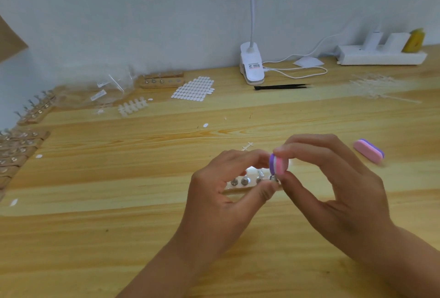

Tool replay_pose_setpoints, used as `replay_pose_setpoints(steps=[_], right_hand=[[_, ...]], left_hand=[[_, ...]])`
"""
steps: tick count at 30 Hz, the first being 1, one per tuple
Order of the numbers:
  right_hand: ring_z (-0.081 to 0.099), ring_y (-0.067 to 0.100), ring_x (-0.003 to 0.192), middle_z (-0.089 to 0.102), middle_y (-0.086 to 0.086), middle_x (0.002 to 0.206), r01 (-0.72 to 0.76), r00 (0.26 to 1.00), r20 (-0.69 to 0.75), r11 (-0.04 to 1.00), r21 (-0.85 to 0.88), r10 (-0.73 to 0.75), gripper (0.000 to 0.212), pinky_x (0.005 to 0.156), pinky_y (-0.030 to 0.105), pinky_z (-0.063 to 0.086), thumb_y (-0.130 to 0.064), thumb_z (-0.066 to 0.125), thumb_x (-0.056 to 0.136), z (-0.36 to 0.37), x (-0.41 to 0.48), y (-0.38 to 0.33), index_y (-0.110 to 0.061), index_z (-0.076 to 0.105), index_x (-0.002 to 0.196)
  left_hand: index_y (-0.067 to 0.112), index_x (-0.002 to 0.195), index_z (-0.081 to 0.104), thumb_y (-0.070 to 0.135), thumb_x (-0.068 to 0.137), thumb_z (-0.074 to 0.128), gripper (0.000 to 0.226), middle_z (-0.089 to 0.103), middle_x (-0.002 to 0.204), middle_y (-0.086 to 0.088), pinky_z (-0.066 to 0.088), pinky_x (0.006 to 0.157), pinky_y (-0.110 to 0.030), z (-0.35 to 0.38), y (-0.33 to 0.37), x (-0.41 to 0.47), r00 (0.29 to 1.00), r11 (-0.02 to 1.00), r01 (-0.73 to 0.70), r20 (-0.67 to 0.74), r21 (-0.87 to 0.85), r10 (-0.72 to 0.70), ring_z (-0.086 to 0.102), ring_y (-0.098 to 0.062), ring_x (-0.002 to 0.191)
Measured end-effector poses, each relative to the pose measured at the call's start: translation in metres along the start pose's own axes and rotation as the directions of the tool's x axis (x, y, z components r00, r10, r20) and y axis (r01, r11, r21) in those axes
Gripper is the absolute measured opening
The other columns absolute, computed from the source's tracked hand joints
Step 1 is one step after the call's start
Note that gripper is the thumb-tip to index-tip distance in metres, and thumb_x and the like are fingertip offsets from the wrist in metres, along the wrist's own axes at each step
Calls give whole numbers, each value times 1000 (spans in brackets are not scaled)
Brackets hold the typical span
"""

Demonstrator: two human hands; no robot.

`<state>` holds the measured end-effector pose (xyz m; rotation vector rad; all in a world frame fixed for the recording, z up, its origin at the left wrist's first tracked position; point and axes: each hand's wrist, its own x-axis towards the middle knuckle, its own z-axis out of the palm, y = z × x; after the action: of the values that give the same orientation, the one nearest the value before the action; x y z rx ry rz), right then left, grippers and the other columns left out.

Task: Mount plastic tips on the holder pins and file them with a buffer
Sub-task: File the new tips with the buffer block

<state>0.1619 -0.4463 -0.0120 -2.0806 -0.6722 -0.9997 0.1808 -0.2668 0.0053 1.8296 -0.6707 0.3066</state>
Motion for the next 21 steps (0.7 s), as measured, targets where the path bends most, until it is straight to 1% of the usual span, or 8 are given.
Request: replay_pose_setpoints(steps=[2, 5, 8, 11, 14, 17, 19, 21], right_hand=[[62, 10, 106, 64, -1, 108, 2, 999, 39, 1000, -24, -1, 20, 96, 17, 44, -7, 64, 94, -2, -2, 5, -12, 65, 113], [64, 14, 101, 65, 0, 103, -114, 984, 131, 993, -43, 118, 17, 91, 25, 50, -1, 66, 90, -4, -3, 15, -7, 69, 106], [63, 5, 99, 64, -6, 102, -149, 987, 55, 989, -4, 149, 22, 87, 10, 43, 0, 68, 88, -4, 4, 10, -12, 65, 106], [58, -7, 105, 59, -14, 104, -38, 999, -24, 999, -24, 38, 25, 90, 3, 38, -5, 68, 91, -5, 4, -2, -15, 61, 112], [61, 5, 106, 62, -4, 110, 74, 997, -6, 996, -48, -74, 24, 96, 15, 44, -7, 65, 94, -3, -1, -2, -14, 64, 117], [66, 18, 99, 66, 4, 105, -24, 998, 53, 995, -97, 29, 20, 92, 25, 50, -3, 68, 94, -4, -1, 15, -10, 68, 113], [66, 12, 99, 67, 2, 102, -124, 991, 30, 990, -73, 127, 23, 88, 17, 48, 1, 73, 90, -6, 2, 16, -9, 69, 111], [62, -2, 101, 65, -9, 103, -109, 993, -40, 993, -32, 108, 25, 88, 7, 41, -2, 73, 91, -5, 4, 9, -13, 65, 112]], left_hand=[[30, 106, 71, 25, 80, 74, 27, 70, 101, 15, 48, 81, -18, -2, 1, -1, 1000, 1000, -23, -13, -13, 23, 65, -7, 96], [26, 108, 70, 25, 81, 72, 27, 71, 101, 15, 47, 80, -14, -6, 1, -1, 998, 998, -39, -46, -41, 37, 65, -5, 94], [22, 111, 70, 25, 82, 71, 28, 71, 102, 13, 46, 81, -14, -6, -1, 0, 999, 998, -6, -47, -60, 3, 65, -7, 97], [23, 111, 70, 24, 84, 71, 27, 71, 104, 13, 47, 81, -16, -2, -2, -1, 1000, 998, 13, -15, -57, -14, 65, -10, 101], [31, 111, 69, 24, 84, 70, 28, 69, 107, 16, 47, 81, -15, -1, -1, -2, 1000, 999, -2, -3, -35, 2, 64, -9, 100], [27, 110, 70, 26, 83, 70, 27, 69, 104, 16, 45, 81, -12, -4, -1, -1, 1000, 999, 0, -25, -40, -1, 63, -5, 97], [26, 110, 70, 29, 83, 70, 27, 69, 103, 15, 44, 81, -11, -5, -2, 0, 1000, 1000, 12, -25, -27, -13, 63, -3, 96], [26, 109, 70, 30, 82, 70, 27, 69, 102, 16, 44, 81, -11, -4, -2, 1, 999, 1000, 29, -21, -11, -29, 62, -2, 96]])
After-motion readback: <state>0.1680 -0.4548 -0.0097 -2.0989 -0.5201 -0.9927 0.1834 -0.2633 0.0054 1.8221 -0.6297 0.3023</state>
